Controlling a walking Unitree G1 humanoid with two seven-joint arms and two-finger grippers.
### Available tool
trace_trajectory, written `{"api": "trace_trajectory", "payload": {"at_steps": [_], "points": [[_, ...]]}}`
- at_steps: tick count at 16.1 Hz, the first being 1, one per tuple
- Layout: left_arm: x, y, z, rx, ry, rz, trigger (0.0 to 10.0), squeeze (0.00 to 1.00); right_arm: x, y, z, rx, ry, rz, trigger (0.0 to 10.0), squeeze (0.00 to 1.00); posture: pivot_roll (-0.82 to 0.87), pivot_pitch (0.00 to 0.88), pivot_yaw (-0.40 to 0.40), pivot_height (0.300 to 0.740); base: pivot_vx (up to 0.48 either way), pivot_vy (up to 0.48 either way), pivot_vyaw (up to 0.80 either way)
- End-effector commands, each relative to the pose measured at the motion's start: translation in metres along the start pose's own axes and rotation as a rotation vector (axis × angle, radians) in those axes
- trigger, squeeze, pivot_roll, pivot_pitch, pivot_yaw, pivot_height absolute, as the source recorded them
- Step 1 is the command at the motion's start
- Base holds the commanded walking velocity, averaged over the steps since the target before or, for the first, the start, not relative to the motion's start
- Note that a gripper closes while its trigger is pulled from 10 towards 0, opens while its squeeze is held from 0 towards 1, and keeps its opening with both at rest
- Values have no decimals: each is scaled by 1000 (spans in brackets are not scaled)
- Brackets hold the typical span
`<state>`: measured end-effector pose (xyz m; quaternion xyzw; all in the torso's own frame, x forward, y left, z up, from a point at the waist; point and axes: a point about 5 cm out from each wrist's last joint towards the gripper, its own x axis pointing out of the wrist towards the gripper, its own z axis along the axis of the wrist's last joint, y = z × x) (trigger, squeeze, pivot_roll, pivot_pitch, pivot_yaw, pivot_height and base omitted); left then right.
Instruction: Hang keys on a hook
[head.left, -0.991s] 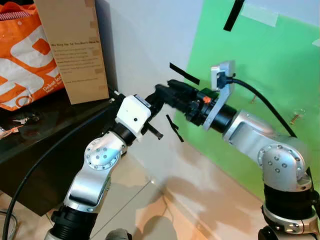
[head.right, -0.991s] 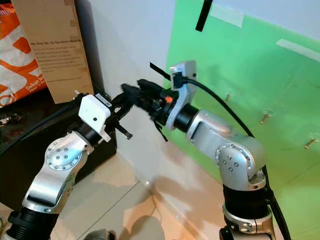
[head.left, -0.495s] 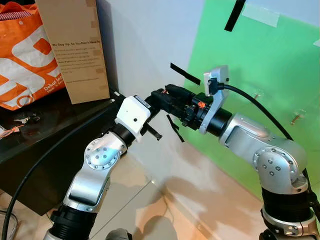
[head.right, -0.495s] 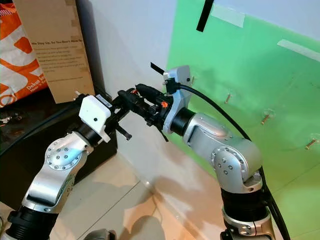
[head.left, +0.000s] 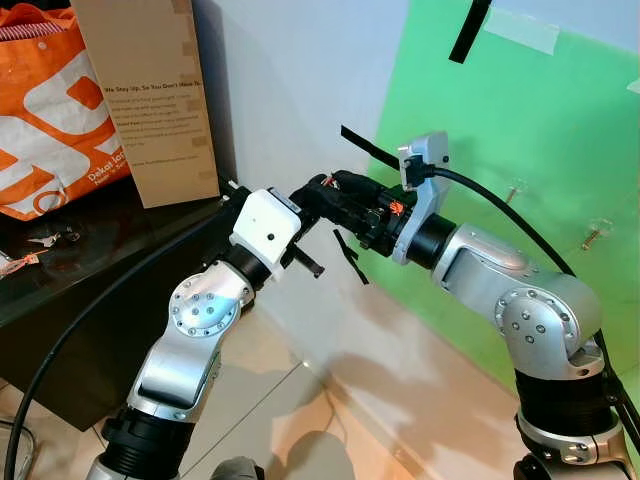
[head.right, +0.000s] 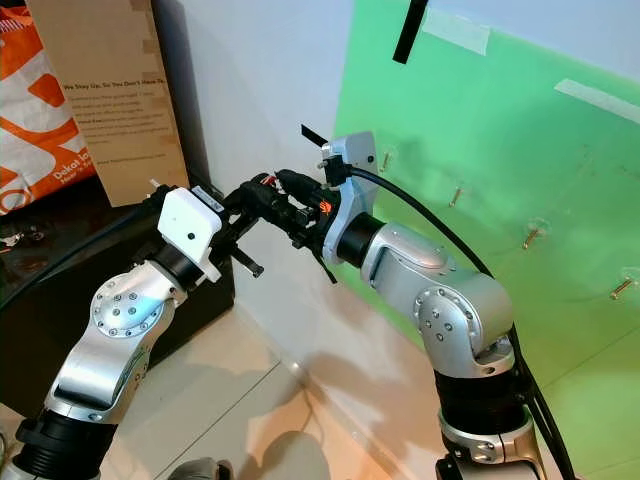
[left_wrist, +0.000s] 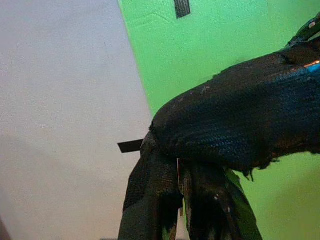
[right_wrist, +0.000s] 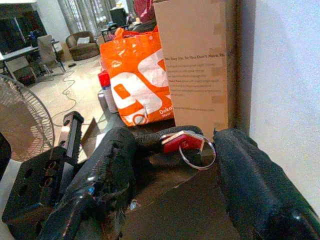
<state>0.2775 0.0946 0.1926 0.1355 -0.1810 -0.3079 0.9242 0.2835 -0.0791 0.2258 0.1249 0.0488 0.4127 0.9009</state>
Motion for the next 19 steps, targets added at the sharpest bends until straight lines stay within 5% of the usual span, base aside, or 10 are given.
{"api": "trace_trajectory", "payload": {"at_steps": [1,4,5,6,7,19], "points": [[6,0,9,24,-41,-14,0,0,-1,-9,-1,-4,13,-62,10000,0,43,0,-75,740,0,0,0],[6,-1,9,23,-41,-15,0,0,1,-8,-1,-4,12,-51,10000,0,43,0,-75,740,0,0,0],[6,0,9,23,-41,-15,0,0,1,-7,-1,-2,13,-45,5373,0,44,0,-75,740,0,0,0],[6,0,9,23,-41,-15,0,0,2,-7,-1,3,13,-41,1922,0,43,0,-75,740,0,0,0],[6,0,9,23,-40,-15,0,0,2,-7,-1,5,13,-39,0,0,43,0,-75,740,0,0,0],[5,-1,9,22,-38,-16,0,0,-4,-15,4,2,-10,-66,0,0,41,0,-74,740,0,0,0]]}}
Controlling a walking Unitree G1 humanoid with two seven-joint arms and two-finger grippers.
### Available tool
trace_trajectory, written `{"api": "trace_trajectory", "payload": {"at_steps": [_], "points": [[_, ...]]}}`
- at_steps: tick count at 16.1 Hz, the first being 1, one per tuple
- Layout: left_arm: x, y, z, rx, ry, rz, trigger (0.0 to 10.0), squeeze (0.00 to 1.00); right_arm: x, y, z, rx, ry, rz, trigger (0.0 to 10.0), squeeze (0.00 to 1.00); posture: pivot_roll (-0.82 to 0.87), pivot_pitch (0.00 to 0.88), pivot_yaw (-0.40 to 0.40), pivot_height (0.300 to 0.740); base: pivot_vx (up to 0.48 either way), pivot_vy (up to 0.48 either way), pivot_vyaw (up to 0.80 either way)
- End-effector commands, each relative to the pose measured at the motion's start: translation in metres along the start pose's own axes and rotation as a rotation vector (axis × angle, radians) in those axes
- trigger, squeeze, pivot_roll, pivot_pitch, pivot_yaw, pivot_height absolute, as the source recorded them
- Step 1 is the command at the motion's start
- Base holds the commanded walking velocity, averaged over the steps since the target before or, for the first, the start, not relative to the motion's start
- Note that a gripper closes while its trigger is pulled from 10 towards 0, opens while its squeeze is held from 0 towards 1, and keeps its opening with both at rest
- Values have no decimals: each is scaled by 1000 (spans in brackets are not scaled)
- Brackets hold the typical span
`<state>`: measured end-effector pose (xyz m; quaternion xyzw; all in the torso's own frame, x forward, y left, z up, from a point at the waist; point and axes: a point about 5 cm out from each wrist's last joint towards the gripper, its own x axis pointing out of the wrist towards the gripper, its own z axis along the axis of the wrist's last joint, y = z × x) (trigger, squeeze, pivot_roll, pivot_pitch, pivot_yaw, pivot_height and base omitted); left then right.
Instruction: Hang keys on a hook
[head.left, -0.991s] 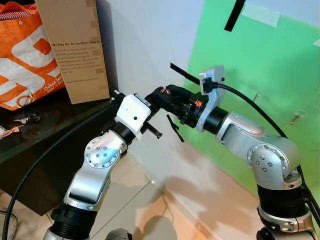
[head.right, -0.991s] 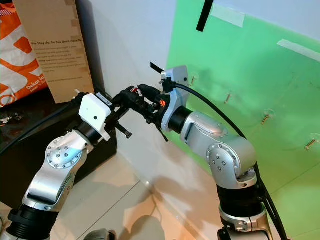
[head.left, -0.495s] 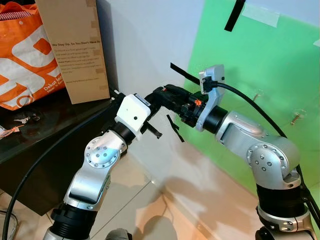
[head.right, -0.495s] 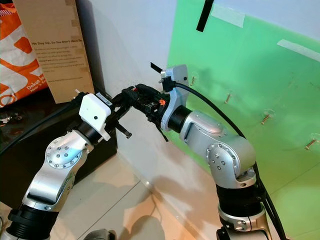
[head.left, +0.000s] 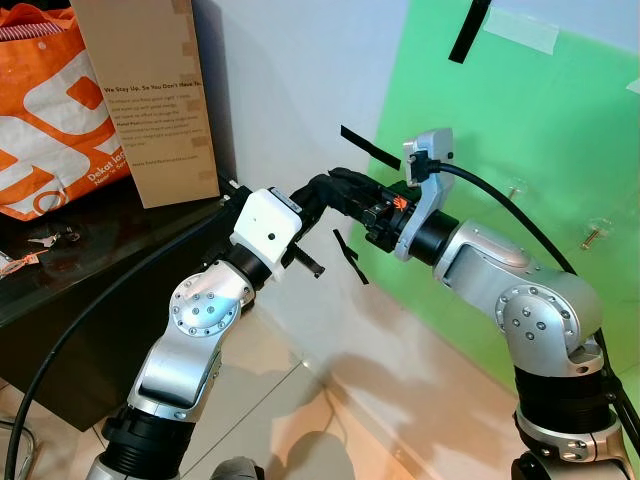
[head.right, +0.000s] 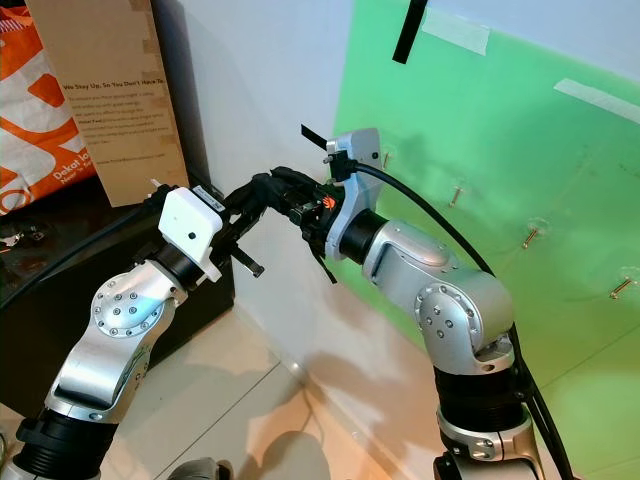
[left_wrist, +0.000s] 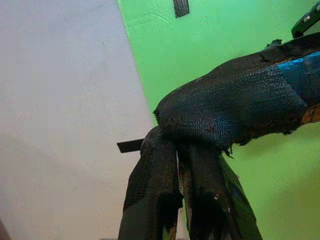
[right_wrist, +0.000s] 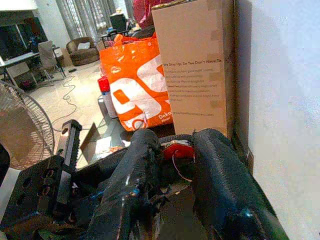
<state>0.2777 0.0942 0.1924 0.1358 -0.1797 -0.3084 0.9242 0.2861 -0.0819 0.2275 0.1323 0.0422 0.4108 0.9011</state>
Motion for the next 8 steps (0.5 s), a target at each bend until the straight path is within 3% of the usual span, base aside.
{"api": "trace_trajectory", "payload": {"at_steps": [1,8], "points": [[5,-1,9,23,-41,-15,0,0,-4,-13,3,-10,7,-70,0,0,41,0,-74,740,0,0,0],[4,-1,7,25,-35,-18,0,0,-14,-19,25,82,-125,-55,0,0,38,0,-71,740,0,0,0]]}}
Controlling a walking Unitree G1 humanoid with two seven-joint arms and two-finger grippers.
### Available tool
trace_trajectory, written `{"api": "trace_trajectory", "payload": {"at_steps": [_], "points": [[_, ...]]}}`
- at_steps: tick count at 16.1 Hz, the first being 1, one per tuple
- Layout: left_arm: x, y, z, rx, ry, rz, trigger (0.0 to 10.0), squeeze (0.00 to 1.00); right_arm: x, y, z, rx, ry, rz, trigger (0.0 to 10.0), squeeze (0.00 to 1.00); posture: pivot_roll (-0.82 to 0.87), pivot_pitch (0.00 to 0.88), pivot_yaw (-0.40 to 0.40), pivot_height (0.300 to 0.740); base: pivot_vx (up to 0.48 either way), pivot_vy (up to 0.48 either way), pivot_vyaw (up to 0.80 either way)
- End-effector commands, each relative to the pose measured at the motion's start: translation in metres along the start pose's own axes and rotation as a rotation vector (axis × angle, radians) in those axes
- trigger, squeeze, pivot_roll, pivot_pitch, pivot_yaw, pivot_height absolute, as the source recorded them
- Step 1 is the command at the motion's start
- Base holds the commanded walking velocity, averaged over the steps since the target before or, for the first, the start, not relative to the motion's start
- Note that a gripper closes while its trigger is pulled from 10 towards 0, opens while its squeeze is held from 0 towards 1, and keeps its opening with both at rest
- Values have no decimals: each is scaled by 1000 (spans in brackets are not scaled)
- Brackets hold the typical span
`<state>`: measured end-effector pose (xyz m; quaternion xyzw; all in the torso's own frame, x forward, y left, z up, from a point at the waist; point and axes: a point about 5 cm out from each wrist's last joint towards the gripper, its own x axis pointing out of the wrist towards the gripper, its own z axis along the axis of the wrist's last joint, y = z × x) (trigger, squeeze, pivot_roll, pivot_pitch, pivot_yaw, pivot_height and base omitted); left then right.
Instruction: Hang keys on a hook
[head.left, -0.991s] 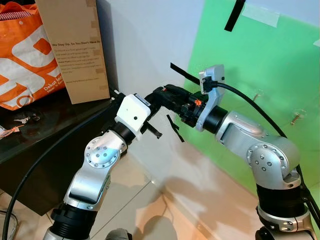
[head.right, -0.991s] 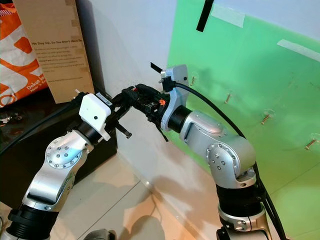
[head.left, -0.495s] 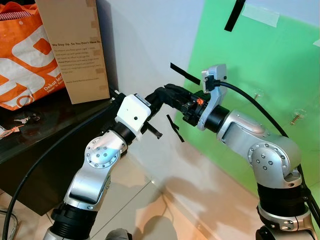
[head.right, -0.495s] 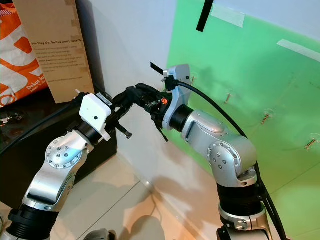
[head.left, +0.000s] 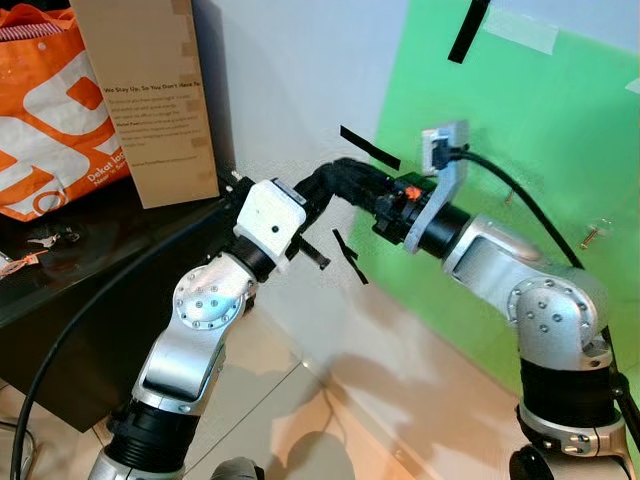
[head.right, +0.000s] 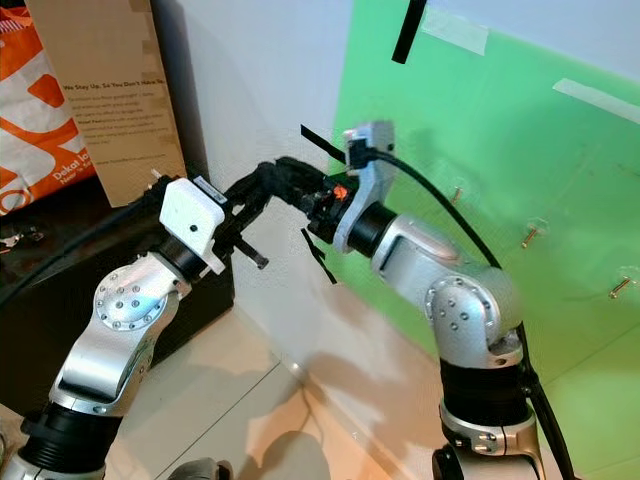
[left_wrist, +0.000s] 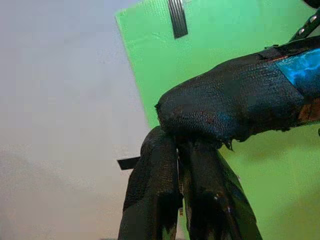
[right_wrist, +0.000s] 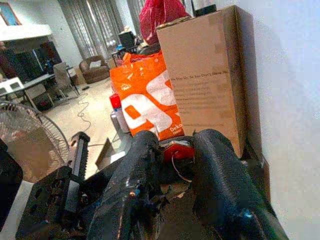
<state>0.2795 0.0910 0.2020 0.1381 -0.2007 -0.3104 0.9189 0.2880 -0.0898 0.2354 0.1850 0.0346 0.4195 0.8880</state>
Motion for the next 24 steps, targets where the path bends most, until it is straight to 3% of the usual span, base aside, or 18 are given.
{"api": "trace_trajectory", "payload": {"at_steps": [1,10,12,13,20,24], "points": [[-1,-3,-1,8,7,-17,0,0,-9,-11,19,-6,-91,-69,0,0,38,0,-71,740,0,0,0],[-1,-2,-3,10,13,-16,0,0,-11,-9,24,0,-115,-57,0,0,37,0,-70,740,0,0,0],[-1,-2,-2,11,11,-15,0,0,-10,-13,17,-10,-59,-91,9098,0,39,0,-73,740,0,0,0],[-1,-2,-2,15,10,-15,0,0,-10,-13,13,26,-43,-91,10000,1000,39,0,-73,740,0,0,0],[-4,-3,2,90,-50,-8,0,0,-7,-5,4,152,-36,-38,10000,1000,30,0,-83,740,0,0,0],[-11,-1,3,270,-102,20,0,0,-9,-3,8,174,-52,-21,10000,1000,26,0,-84,740,0,0,0]]}}
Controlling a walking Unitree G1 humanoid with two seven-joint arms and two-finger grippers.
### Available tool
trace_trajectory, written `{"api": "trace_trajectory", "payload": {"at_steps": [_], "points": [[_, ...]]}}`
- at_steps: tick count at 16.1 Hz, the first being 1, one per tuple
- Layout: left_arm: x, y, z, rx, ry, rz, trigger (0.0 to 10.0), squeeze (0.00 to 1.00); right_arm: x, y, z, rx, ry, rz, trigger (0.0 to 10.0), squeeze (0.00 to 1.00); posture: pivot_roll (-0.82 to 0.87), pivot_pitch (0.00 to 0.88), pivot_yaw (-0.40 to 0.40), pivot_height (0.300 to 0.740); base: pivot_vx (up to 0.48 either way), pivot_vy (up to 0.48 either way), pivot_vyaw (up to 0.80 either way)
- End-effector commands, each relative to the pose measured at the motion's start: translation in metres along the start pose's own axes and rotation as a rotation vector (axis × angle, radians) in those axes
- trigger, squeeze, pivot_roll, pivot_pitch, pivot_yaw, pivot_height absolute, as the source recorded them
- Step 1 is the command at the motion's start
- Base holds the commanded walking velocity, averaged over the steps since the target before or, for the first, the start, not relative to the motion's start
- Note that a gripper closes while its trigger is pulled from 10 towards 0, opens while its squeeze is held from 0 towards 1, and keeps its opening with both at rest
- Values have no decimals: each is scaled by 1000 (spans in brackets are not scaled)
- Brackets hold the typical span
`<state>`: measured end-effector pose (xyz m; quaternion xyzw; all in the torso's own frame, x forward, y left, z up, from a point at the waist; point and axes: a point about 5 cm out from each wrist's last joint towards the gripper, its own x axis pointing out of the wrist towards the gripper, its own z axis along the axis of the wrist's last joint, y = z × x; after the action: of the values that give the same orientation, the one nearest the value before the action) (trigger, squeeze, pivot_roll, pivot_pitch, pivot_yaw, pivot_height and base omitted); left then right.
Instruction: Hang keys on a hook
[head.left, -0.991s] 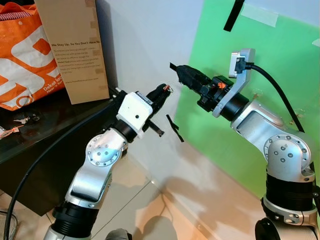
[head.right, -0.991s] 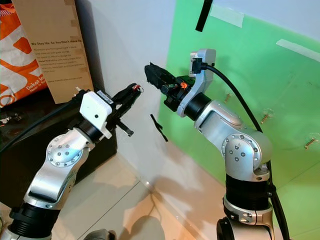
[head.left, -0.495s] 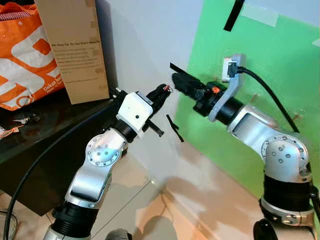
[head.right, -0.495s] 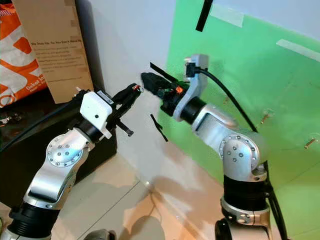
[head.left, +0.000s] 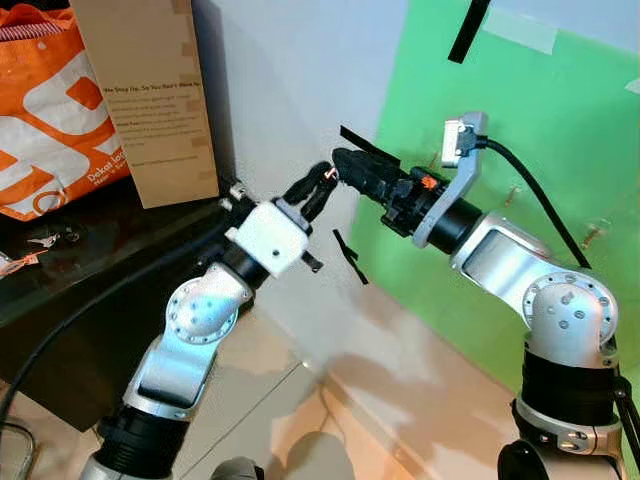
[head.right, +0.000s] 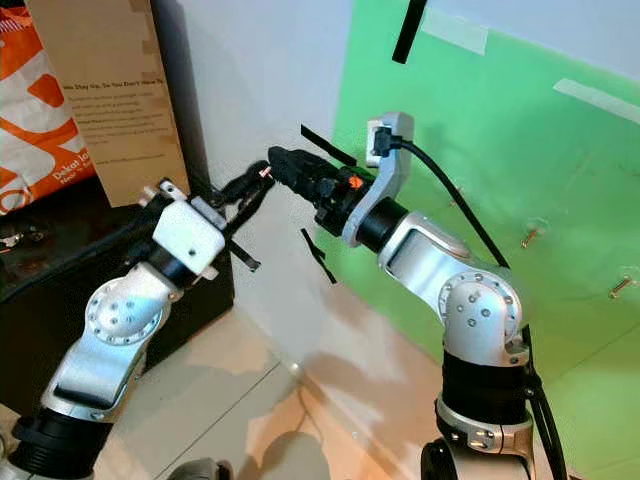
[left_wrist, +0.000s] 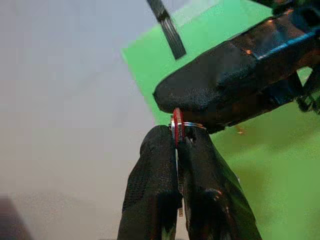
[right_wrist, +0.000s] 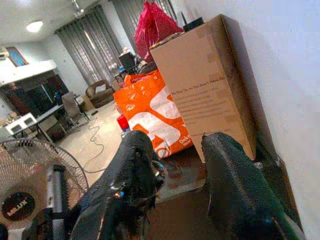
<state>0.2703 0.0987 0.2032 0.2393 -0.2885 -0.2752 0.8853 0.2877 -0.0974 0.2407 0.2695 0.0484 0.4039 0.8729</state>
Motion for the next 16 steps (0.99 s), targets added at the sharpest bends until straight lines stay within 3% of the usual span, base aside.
{"api": "trace_trajectory", "payload": {"at_steps": [1,3,9,10,14,16], "points": [[-2,-3,-1,39,-8,-1,0,0,-3,2,2,7,-2,17,10000,1000,26,0,-85,740,0,0,0],[-4,0,-2,89,-21,16,0,0,-4,7,2,4,1,55,10000,1000,26,0,-84,740,0,0,0],[-8,1,-8,98,-8,47,0,0,-6,-5,11,-34,-36,-35,10000,1000,27,0,-80,740,0,0,0],[-9,0,-13,66,27,42,0,0,-7,-8,11,-47,-33,-56,10000,1000,29,0,-78,740,0,0,0],[-26,-9,-51,-208,380,29,0,0,-8,-13,6,-125,21,-105,10000,1000,30,0,-73,740,0,0,0],[-71,-37,-84,-521,813,-64,0,0,-26,-25,-34,-325,326,-158,10000,1000,34,0,-77,740,0,0,0]]}}
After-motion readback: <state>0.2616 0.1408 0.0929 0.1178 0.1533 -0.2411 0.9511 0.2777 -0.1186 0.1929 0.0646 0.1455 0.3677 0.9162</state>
